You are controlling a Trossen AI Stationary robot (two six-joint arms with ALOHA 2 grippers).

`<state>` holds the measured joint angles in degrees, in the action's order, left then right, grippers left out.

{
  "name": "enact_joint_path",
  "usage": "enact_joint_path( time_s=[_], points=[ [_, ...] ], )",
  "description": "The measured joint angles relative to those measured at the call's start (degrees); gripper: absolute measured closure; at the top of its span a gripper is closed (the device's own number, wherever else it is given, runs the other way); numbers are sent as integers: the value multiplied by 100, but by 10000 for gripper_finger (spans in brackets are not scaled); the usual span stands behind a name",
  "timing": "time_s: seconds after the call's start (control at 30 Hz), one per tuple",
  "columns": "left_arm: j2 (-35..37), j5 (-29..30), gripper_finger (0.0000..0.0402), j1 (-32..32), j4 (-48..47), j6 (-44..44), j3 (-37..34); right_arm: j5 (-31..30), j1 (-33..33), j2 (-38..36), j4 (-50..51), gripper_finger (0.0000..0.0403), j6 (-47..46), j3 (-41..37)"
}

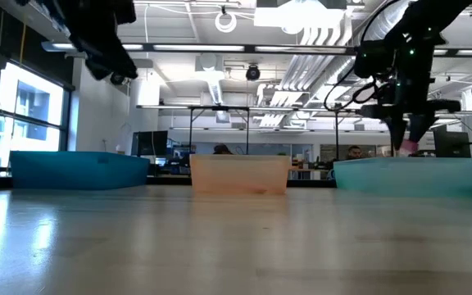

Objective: Sort crayons/erasers/pens/pencils in bins
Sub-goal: Put the pink eraser into the green bin, then return to Home Position

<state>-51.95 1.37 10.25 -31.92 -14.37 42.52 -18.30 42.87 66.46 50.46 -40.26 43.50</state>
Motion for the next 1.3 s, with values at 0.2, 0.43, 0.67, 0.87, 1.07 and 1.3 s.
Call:
enact_joint_path(
  time_s=[0.2,0.43,0.67,0.87,1.07,1.3],
  points=[
    [397,-316,358,1,308,-344,-578,-112,-58,0,734,270,25,184],
    [633,-239,377,1,525,-348,-610,46,-59,0,691,270,166,184],
    [621,-221,380,1,975,-123,-610,391,42,0,530,269,49,179],
    [621,-200,380,1,1003,-44,-610,422,37,0,407,237,163,175],
    [621,-9,381,1,1109,-261,-610,398,37,-13,262,199,195,179],
    [851,85,381,2,1348,-282,-425,713,-7,-17,198,198,812,553]
  ],
)
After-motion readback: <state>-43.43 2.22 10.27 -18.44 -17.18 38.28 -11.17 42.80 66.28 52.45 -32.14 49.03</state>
